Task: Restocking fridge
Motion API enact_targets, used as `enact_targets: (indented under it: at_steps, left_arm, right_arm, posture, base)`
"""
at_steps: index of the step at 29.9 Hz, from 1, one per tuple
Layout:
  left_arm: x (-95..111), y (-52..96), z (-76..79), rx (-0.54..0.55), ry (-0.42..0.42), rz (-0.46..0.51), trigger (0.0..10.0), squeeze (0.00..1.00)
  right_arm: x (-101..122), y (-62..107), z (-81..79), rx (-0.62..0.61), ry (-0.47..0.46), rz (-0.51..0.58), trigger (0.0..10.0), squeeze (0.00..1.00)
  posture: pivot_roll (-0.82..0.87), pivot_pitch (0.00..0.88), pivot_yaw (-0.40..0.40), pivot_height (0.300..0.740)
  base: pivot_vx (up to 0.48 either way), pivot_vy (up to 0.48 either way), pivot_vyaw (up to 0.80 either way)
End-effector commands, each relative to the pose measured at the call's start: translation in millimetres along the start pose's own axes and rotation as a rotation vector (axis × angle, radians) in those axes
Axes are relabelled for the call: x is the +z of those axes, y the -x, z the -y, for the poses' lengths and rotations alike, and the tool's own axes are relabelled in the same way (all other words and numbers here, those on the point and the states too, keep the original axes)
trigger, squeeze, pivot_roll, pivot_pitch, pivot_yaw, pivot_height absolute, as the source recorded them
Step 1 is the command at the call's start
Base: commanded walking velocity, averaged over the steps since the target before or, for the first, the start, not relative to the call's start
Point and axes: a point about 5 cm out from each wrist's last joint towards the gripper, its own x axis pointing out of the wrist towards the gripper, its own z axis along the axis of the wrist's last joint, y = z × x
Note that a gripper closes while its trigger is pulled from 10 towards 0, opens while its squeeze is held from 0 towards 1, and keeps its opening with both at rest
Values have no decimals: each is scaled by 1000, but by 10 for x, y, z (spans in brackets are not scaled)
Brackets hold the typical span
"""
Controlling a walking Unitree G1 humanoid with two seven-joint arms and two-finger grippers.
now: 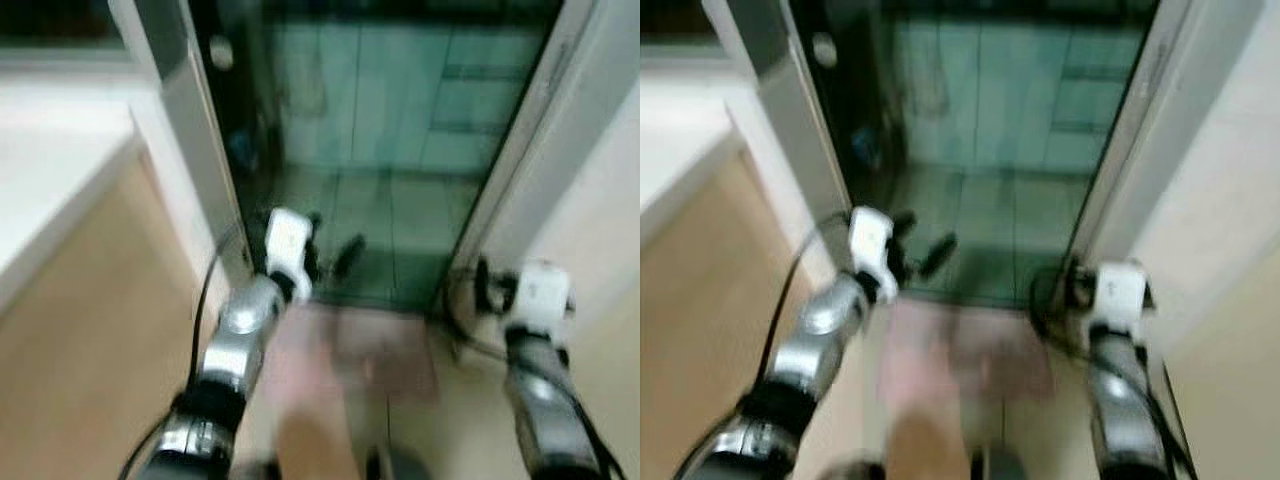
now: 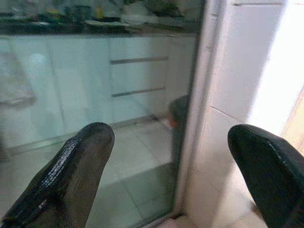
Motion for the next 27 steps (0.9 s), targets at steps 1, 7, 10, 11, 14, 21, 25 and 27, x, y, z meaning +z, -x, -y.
enact_targets:
  at_steps: [1, 7, 10, 11, 14, 21, 25, 27]
  left_arm:
    - [6, 46, -102, 44, -16, -4, 10000, 0]
    - [-11, 52, -153, 76, -15, -15, 10000, 0]
    - [-11, 55, -167, 87, -9, -17, 10000, 0]
    - [-34, 63, -197, 121, -3, -33, 10000, 0]
    - [-68, 72, -230, 165, 42, -49, 10000, 0]
    - [-270, 262, -317, 267, 31, -219, 10000, 0]
    - [-395, 450, -314, 268, 13, -337, 10000, 0]
    - [-399, 566, -283, 245, 33, -347, 10000, 0]
  right_arm:
    - [27, -11, -80, 17, -11, 2, 10000, 106]
    - [29, -22, -69, 12, -16, -1, 10000, 149]
    - [34, -29, -68, 13, -20, 1, 10000, 161]
    - [41, -39, -76, 17, -25, 4, 10000, 165]
    - [51, -50, -91, 22, -28, 5, 10000, 192]
    - [84, -60, -75, 24, -38, 15, 10000, 333]
    - [60, -13, -36, 7, -25, 12, 10000, 282]
    - [19, 35, -23, 7, -18, -4, 10000, 220]
  posture:
    - [-130, 0, 16, 688]
    - [-131, 0, 15, 723]
    - [-131, 0, 15, 733]
    - [-130, 0, 14, 740]
    - [-129, 0, 13, 740]
    - [-128, 0, 21, 740]
    - [-126, 0, 26, 740]
    - [-125, 0, 30, 740]
  base:
    - [0, 0, 0]
    - [0, 0, 0]
    - [0, 0, 0]
    - [0, 0, 0]
    - [0, 0, 0]
    - [0, 0, 0]
    - [0, 0, 0]
    - [0, 0, 0]
